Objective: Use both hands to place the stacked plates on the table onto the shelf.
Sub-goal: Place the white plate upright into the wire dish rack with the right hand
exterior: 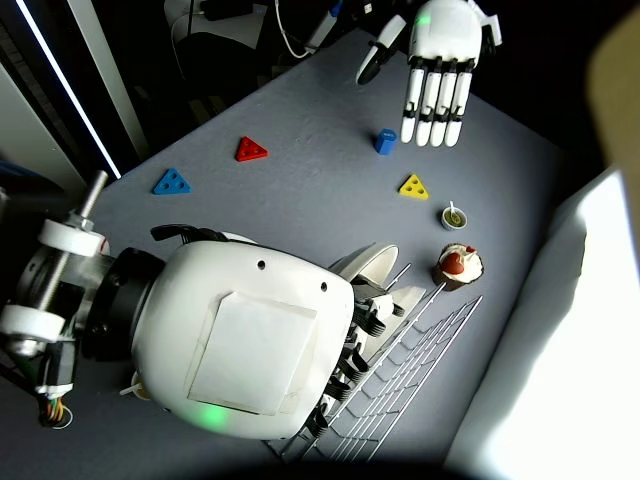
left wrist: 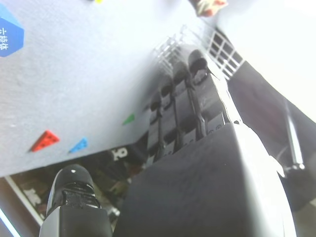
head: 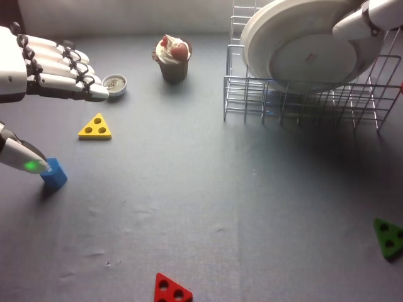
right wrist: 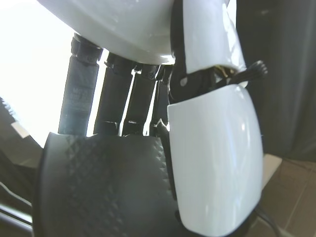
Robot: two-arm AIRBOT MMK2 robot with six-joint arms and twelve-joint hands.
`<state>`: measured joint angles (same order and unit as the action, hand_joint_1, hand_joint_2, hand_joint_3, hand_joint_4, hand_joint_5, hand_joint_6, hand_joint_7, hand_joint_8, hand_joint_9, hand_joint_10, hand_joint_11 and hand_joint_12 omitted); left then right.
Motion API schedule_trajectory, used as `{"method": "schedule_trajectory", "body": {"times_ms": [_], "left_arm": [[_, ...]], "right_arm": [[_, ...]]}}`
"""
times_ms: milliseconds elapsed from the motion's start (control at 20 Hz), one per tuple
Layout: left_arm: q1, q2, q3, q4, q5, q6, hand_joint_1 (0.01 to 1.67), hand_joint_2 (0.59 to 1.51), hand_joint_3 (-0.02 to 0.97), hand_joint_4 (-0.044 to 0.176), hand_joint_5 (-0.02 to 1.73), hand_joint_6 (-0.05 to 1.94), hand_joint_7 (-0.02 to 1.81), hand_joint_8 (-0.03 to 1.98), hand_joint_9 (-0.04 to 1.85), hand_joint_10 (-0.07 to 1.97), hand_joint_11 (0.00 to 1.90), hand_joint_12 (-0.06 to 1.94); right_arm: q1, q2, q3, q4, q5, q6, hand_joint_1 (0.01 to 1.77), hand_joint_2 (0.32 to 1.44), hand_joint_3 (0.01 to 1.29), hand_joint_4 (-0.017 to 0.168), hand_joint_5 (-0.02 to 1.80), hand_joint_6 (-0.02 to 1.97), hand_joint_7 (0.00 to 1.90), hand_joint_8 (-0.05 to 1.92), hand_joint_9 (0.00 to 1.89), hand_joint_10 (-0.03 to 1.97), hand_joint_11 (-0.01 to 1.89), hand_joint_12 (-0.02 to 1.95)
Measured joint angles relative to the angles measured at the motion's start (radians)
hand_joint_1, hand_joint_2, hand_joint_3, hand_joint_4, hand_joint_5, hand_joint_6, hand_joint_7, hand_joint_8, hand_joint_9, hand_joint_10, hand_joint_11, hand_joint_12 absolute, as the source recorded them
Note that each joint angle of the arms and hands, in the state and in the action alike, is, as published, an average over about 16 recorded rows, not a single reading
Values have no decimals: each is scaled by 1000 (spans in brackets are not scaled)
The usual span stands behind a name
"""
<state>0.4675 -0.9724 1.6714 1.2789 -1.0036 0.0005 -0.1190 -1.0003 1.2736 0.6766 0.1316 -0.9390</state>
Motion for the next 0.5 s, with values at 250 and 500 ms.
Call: {"method": "schedule_trajectory", "body": {"times_ms": [250,500], "left_arm": [[0,5,4,-3,11,4,109,1037,-1,2,182,4,261,1,252,9,227,12],[0,5,9,-2,24,10,109,1036,-1,2,180,4,258,1,249,9,230,12]], "right_arm": [[-10,-1,4,-1,9,0,1396,936,11,-9,916,642,1110,385,1212,285,1072,801],[-22,-6,11,0,24,1,1268,939,11,-5,898,402,1041,228,1126,160,1056,477]]}}
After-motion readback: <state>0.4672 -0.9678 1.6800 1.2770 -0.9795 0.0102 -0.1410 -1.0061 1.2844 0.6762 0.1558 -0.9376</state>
